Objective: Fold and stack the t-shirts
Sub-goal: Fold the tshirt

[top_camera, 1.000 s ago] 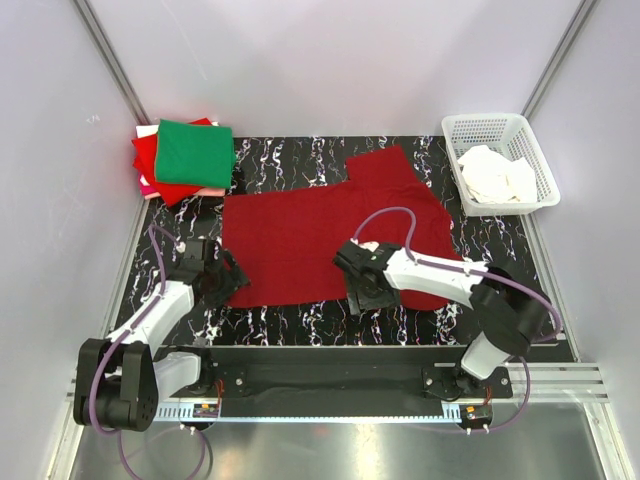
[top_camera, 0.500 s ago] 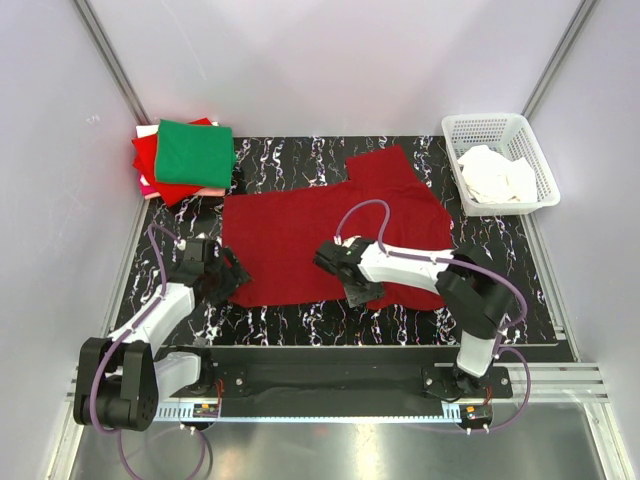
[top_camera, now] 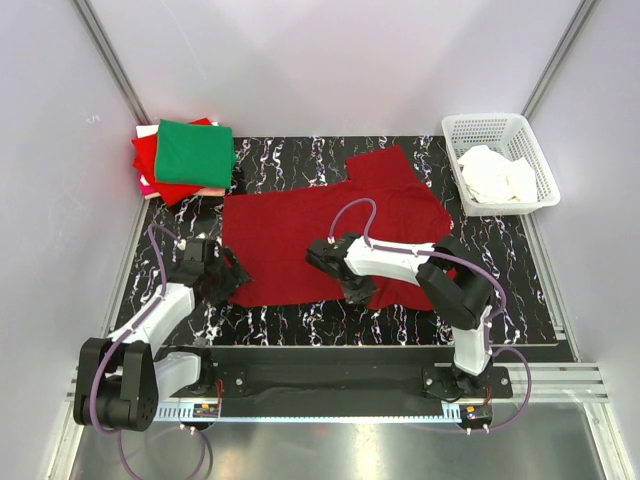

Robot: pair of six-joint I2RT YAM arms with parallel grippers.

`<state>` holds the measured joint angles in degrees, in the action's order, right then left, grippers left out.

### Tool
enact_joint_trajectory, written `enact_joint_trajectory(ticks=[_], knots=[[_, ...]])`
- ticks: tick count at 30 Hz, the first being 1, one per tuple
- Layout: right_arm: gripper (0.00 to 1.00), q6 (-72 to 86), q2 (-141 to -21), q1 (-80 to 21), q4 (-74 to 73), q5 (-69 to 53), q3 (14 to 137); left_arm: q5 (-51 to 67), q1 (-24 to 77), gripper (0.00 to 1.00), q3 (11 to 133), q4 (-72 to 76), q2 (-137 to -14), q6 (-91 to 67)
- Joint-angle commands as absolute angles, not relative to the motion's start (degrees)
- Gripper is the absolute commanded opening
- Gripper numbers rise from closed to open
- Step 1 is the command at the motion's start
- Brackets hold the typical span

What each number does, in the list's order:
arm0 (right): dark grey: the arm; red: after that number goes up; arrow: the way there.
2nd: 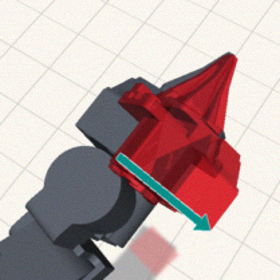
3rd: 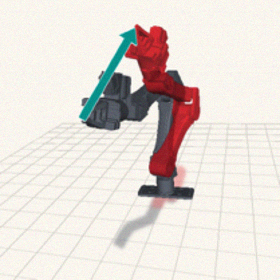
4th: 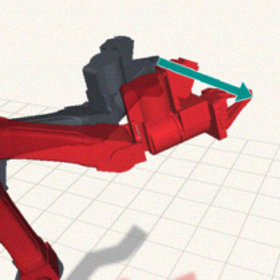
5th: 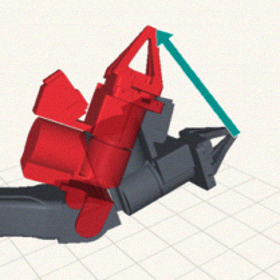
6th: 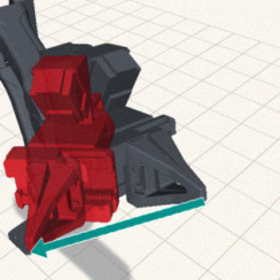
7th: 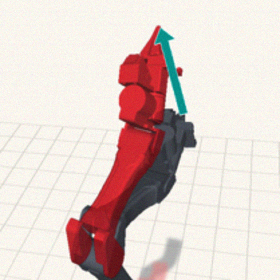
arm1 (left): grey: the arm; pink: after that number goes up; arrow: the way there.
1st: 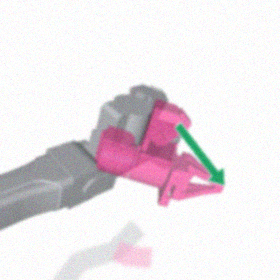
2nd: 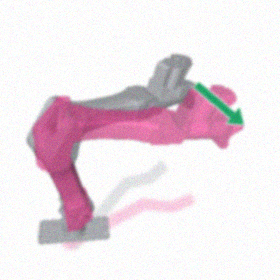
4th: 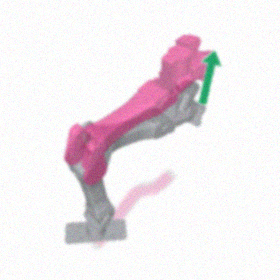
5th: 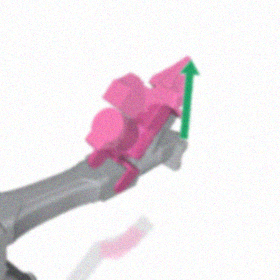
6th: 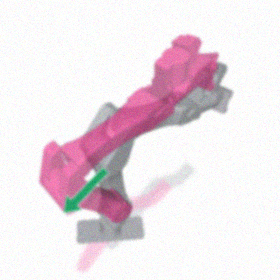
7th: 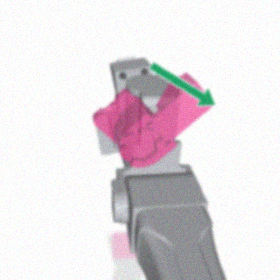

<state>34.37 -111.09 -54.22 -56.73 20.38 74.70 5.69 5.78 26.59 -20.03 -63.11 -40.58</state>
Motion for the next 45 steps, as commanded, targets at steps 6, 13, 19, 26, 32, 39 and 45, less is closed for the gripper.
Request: enact_joint_trajectory(ticks=[6,13,19,26,32,39,45], knots=[[0.00,35.0,-105.7,-53.9,-61.9,28.0,74.6,6.5,6.0,0.74,25.2,-21.1,-62.9,-39.7],[0.00,31.9,-100.8,-49.8,-66.7,37.0,78.0,7.3,6.0,0.73,25.3,-21.0,-62.5,-40.0],[0.00,24.5,-99.8,-42.9,-66.2,41.6,81.3,7.1,6.0,0.73,25.3,-21.3,-61.5,-39.9],[0.00,16.1,-98.5,-36.1,-59.0,48.7,84.1,7.4,6.0,0.73,25.2,-21.0,-61.6,-39.8],[0.00,7.5,-99.1,-30.8,-48.5,47.9,84.5,7.6,6.0,0.73,25.1,-20.7,-62.1,-39.6],[0.00,0.5,-103.0,-26.5,-38.9,45.3,85.7,7.6,6.0,0.73,24.8,-19.9,-62.8,-39.6],[0.00,-2.5,-109.9,-22.9,-35.8,43.0,89.2,7.8,6.0,0.73,24.4,-18.9,-63.7,-39.3]])
